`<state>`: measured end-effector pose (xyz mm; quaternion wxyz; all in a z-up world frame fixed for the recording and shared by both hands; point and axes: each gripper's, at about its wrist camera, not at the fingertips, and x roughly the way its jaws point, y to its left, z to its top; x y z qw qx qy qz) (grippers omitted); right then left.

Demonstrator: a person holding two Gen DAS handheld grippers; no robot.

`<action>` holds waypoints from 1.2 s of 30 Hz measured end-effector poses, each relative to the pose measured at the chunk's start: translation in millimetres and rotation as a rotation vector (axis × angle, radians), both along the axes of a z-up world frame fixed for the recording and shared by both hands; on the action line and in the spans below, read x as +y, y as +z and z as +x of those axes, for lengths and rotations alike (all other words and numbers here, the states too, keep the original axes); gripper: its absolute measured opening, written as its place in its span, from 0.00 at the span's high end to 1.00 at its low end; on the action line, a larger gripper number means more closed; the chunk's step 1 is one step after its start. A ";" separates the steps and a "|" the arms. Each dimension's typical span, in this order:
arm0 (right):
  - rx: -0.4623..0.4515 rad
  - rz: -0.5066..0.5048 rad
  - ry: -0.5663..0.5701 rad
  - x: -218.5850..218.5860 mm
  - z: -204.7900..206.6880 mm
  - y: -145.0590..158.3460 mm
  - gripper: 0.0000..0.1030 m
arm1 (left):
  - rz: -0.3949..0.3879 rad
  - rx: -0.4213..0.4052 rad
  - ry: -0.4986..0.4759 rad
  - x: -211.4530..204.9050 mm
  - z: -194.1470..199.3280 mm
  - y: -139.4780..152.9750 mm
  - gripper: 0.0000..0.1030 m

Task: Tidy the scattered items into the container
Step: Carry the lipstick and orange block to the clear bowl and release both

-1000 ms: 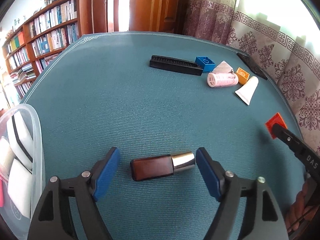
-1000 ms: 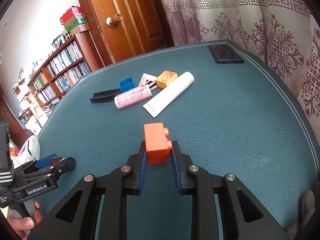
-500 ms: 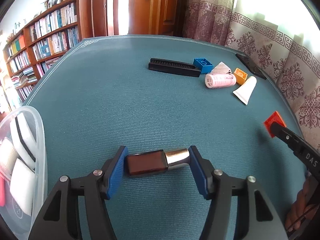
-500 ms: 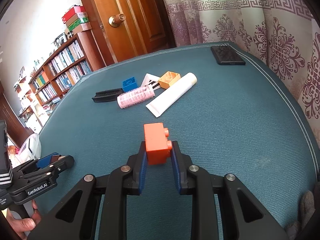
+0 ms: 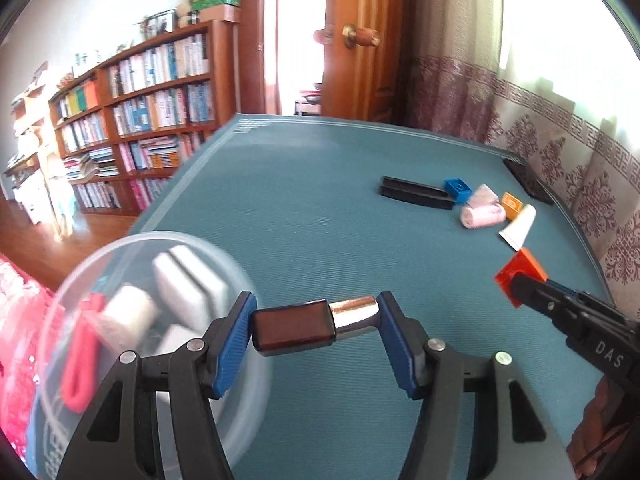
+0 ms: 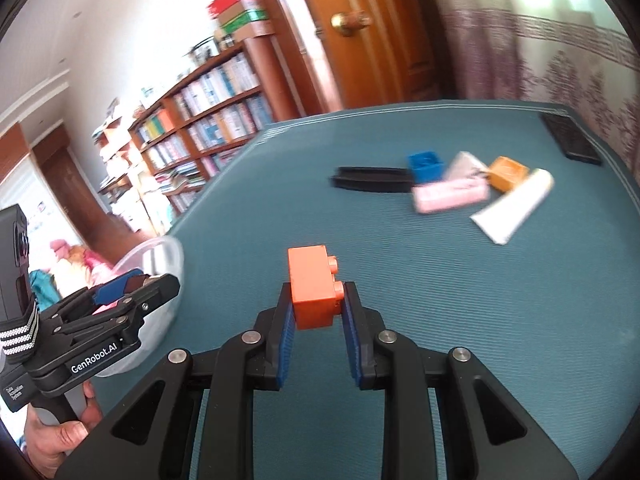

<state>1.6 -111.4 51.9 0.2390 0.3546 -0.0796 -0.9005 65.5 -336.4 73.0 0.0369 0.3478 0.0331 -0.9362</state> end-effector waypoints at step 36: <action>-0.020 0.020 0.448 -196.0 50.6 2.7 0.75 | 0.017 -0.002 0.271 -143.2 47.9 -5.6 0.19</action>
